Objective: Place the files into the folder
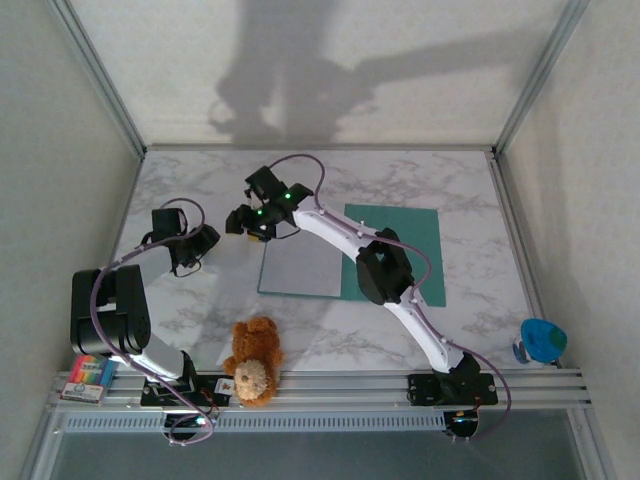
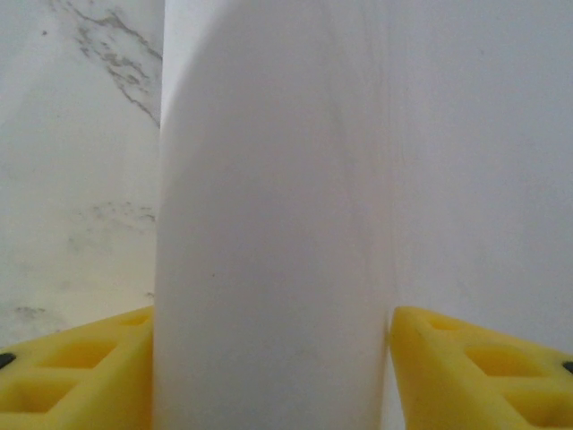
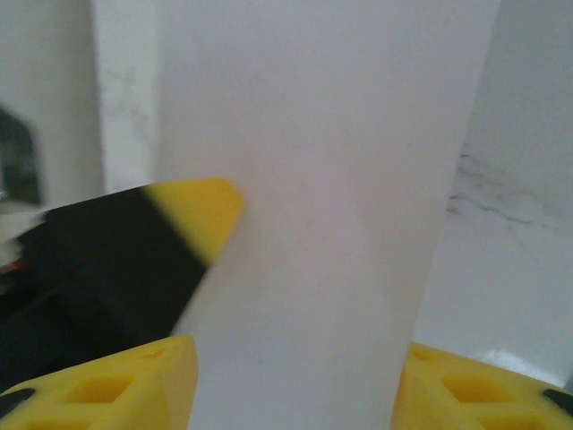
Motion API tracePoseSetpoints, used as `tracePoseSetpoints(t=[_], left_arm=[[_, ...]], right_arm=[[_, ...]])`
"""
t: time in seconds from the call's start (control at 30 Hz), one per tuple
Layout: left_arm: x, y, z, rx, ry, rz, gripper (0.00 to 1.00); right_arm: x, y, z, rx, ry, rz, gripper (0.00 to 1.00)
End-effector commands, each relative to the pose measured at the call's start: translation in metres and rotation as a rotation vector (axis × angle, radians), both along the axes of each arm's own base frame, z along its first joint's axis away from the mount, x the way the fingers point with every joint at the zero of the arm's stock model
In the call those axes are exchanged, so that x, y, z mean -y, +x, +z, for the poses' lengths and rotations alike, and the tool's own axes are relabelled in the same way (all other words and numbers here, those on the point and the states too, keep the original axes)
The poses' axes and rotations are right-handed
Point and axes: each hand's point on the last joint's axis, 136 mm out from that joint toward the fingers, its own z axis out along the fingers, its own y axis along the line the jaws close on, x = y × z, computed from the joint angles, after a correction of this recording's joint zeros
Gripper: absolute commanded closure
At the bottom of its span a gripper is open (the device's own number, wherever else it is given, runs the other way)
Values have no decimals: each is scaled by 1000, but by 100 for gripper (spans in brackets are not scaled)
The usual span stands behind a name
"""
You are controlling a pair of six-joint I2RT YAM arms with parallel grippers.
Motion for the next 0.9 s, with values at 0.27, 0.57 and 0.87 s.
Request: tracePoseSetpoints(t=[0.27,0.57,0.87], left_arm=[[11,1,25,83,-76,-3,47],[16,0,27,95,-102,-5,52],[19,-1,13,65,-115,-10,54]], right_arm=[[30,-13,71,116,24,12,42],[50,-13,79,93,73,-25,42],[66,2,40,32,29,-78,42]])
